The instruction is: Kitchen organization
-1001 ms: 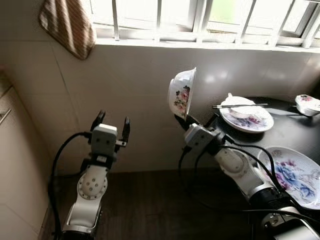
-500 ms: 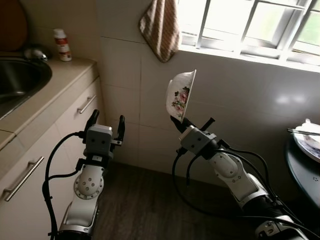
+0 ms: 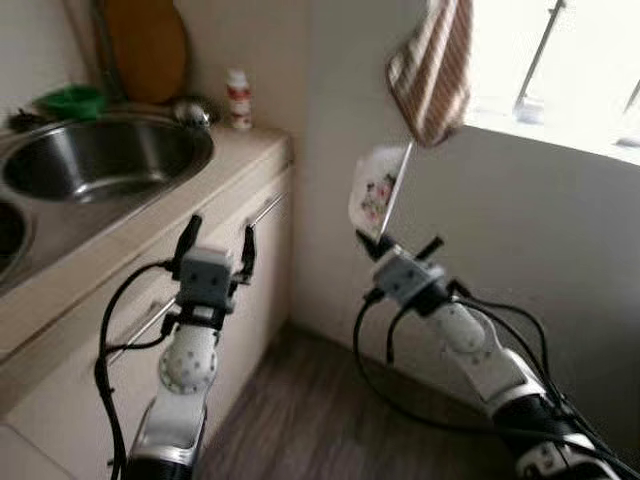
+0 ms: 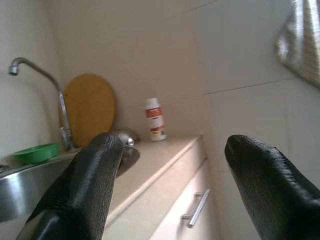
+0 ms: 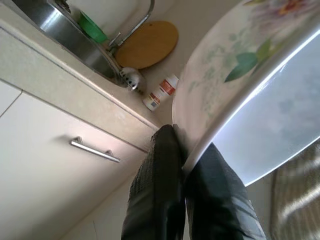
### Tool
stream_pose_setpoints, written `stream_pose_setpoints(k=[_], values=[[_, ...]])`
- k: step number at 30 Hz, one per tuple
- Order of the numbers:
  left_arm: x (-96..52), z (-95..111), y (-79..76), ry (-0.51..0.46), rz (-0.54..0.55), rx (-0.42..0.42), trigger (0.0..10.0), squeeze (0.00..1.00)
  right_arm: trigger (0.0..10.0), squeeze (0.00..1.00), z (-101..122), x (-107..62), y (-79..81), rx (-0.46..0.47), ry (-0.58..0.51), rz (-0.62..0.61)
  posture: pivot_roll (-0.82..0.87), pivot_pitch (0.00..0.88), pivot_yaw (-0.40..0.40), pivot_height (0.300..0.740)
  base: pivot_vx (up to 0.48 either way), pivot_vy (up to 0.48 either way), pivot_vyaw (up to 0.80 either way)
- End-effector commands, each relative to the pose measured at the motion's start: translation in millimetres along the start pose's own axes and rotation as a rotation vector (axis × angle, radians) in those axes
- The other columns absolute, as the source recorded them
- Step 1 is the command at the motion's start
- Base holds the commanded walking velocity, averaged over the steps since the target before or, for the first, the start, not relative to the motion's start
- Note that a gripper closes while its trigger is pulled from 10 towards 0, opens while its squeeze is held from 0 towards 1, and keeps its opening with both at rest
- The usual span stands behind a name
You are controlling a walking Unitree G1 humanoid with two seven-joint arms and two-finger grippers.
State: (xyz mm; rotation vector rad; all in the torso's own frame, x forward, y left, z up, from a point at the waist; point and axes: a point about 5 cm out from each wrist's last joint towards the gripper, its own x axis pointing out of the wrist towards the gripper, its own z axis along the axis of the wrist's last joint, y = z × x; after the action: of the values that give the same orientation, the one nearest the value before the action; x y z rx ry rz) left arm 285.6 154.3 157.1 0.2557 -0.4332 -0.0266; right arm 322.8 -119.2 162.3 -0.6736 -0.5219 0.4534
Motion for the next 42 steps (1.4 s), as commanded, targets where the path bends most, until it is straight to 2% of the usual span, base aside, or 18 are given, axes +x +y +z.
stream_pose_setpoints(k=[1,11,17,24,25,29,30,32,33,34,35,36,42], values=[[0.8,2,4.3,-0.010,0.015,0.018,10.0,0.00,0.0,0.00,9,9.1,-5.6,0.002,-0.036,-0.029,0.04,0.000,-0.079,0.740,0.472,0.000,0.80],[2.5,6,3.7,-0.036,0.017,0.029,10.0,0.00,0.0,0.00,14,15.3,-8.1,0.002,-0.060,-0.045,0.04,0.000,-0.082,0.740,0.472,0.000,0.80],[6.6,20,6.4,-0.125,0.038,0.065,10.0,0.00,0.0,0.00,21,24.3,-16.4,0.001,-0.089,-0.063,0.04,0.000,-0.082,0.740,0.470,0.000,0.80],[8.0,26,3.7,-0.159,0.033,0.085,10.0,0.00,0.0,0.00,27,32.6,-19.0,0.008,-0.116,-0.053,0.04,0.000,-0.083,0.740,0.378,0.000,0.80],[8.4,28,3.6,-0.164,0.033,0.090,10.0,0.00,0.0,0.00,28,34.7,-19.0,0.020,-0.121,-0.048,0.04,0.000,-0.083,0.740,0.285,0.000,0.80],[10.9,35,3.2,-0.212,0.037,0.134,10.0,0.00,0.0,0.00,26,44.5,-15.0,0.167,-0.081,0.003,0.05,0.000,-0.082,0.740,0.000,0.000,0.80],[12.2,35,2.7,-0.203,0.041,0.143,10.0,0.00,0.0,0.00,25,49.8,-15.1,0.255,-0.057,0.007,0.05,0.000,-0.081,0.740,0.000,0.000,0.00],[12.5,36,1.6,-0.205,0.040,0.131,10.0,0.00,0.0,0.00,22,56.8,-17.2,0.363,-0.001,-0.003,0.05,0.000,-0.081,0.740,0.000,0.000,0.00],[12.3,37,1.1,-0.208,0.036,0.134,10.0,0.00,6.0,0.00,21,59.6,-16.1,0.385,0.016,0.023,0.05,0.000,-0.083,0.740,0.000,0.000,0.00],[12.1,37,0.8,-0.208,0.034,0.136,10.0,0.00,10.0,0.00,21,61.7,-13.9,0.396,0.027,0.058,0.05,0.000,-0.083,0.740,0.000,0.000,0.00],[11.9,37,0.6,-0.208,0.033,0.139,10.0,0.00,10.0,0.00,21,63.0,-12.3,0.402,0.031,0.083,0.05,0.000,-0.083,0.740,0.000,0.000,0.00],[11.5,37,0.1,-0.208,0.033,0.138,10.0,0.00,10.0,0.00,17,67.7,-4.3,0.434,0.102,0.157,0.05,0.000,-0.082,0.740,0.000,0.000,0.00],[11.0,38,-1.4,-0.209,0.034,0.140,10.0,0.00,10.0,0.00,0,70.4,7.1,0.543,0.271,0.240,0.06,0.000,-0.089,0.740,0.000,0.000,0.00]])
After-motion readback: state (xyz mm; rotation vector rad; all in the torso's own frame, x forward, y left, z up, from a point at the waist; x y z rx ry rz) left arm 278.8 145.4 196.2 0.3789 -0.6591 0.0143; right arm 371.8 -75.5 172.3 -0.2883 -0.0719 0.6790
